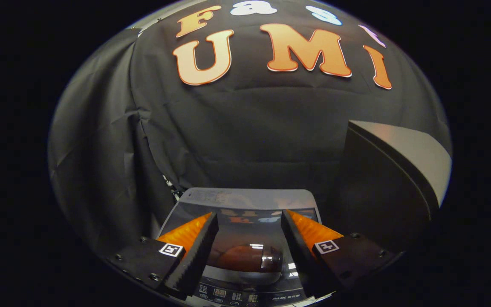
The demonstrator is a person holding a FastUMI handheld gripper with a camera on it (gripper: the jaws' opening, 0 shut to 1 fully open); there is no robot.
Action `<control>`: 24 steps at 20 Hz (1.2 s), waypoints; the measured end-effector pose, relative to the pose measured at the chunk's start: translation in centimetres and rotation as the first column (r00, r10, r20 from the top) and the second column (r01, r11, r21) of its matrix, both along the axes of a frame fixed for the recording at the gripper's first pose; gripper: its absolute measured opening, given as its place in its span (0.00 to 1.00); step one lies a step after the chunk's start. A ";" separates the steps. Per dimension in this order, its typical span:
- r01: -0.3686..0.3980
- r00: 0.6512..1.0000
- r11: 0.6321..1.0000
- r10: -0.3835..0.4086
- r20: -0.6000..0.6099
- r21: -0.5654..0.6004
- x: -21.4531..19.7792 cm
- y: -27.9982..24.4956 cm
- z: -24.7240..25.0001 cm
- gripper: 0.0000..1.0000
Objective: Put the clothes into the washing machine and then close the washing machine lid.
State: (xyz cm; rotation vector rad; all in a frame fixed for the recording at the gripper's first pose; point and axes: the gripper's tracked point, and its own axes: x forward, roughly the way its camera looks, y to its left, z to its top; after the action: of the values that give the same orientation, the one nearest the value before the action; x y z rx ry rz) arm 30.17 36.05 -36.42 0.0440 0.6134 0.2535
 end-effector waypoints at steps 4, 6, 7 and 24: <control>0.016 0.994 1.000 -0.019 0.105 0.026 0.3 -0.3 5.0 0.96; 0.013 0.987 0.998 -0.021 0.156 0.055 0.0 -0.2 8.0 0.96; 0.011 0.983 0.998 -0.022 0.180 0.066 -0.1 -0.3 9.5 0.96; 0.114 0.878 0.983 -0.167 0.449 0.142 -15.8 -7.5 29.3 0.96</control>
State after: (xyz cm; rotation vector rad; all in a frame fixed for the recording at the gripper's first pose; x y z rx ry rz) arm 14.39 28.51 -7.15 0.1324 0.1191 0.1477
